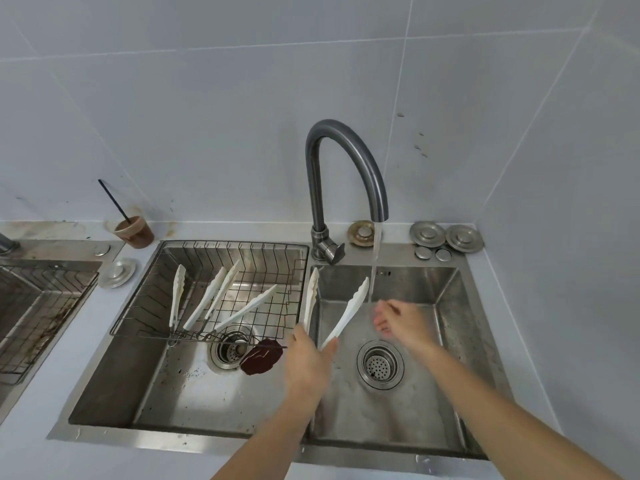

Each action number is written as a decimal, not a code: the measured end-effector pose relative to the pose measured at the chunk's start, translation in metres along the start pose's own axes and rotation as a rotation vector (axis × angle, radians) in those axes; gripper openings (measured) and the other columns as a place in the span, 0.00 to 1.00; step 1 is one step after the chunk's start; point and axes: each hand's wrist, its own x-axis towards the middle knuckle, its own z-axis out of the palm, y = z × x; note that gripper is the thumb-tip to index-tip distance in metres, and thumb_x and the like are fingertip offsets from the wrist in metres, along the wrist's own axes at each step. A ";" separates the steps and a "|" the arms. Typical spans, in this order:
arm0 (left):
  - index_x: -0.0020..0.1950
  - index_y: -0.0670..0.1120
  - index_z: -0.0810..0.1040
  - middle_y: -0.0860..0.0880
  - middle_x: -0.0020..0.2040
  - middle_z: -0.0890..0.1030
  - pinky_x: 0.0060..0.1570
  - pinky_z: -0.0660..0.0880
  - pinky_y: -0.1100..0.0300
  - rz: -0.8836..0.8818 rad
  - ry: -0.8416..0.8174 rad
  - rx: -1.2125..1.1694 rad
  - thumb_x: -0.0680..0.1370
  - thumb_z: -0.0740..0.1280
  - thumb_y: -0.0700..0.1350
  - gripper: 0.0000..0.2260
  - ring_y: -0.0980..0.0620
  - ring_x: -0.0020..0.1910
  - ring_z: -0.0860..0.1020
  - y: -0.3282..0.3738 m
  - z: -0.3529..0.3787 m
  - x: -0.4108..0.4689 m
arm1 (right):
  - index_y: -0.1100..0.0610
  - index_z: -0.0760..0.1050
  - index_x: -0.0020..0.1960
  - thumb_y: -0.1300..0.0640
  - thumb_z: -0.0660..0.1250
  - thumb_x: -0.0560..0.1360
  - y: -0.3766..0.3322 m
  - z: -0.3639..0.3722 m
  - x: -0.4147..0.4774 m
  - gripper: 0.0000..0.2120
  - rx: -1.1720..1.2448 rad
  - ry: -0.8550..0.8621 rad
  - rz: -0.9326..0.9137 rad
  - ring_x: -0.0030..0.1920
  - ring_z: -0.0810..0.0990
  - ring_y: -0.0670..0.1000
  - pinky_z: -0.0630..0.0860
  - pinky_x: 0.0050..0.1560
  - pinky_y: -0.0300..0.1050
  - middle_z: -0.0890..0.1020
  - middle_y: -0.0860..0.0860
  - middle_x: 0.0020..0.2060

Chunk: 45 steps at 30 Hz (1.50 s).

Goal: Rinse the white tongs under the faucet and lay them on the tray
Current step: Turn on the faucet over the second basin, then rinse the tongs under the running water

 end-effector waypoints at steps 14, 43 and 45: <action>0.56 0.46 0.73 0.43 0.47 0.81 0.39 0.76 0.62 0.006 -0.240 -0.488 0.74 0.70 0.49 0.14 0.47 0.44 0.81 0.047 0.059 0.009 | 0.62 0.74 0.44 0.61 0.62 0.78 0.000 0.015 -0.026 0.06 0.434 0.068 0.137 0.43 0.84 0.58 0.82 0.44 0.51 0.81 0.60 0.40; 0.48 0.39 0.75 0.46 0.37 0.79 0.33 0.72 0.59 -0.013 -0.357 -0.386 0.83 0.53 0.50 0.18 0.44 0.40 0.79 0.083 0.070 0.057 | 0.60 0.72 0.39 0.57 0.61 0.78 -0.013 0.023 -0.048 0.10 -0.037 0.305 0.031 0.32 0.78 0.51 0.73 0.31 0.33 0.77 0.48 0.30; 0.48 0.41 0.73 0.48 0.30 0.73 0.24 0.67 0.62 -0.042 -0.418 -0.500 0.82 0.52 0.45 0.13 0.50 0.28 0.74 0.076 0.066 0.052 | 0.63 0.72 0.41 0.57 0.60 0.78 -0.014 0.021 -0.049 0.11 0.006 0.274 0.045 0.35 0.82 0.56 0.80 0.38 0.47 0.78 0.52 0.32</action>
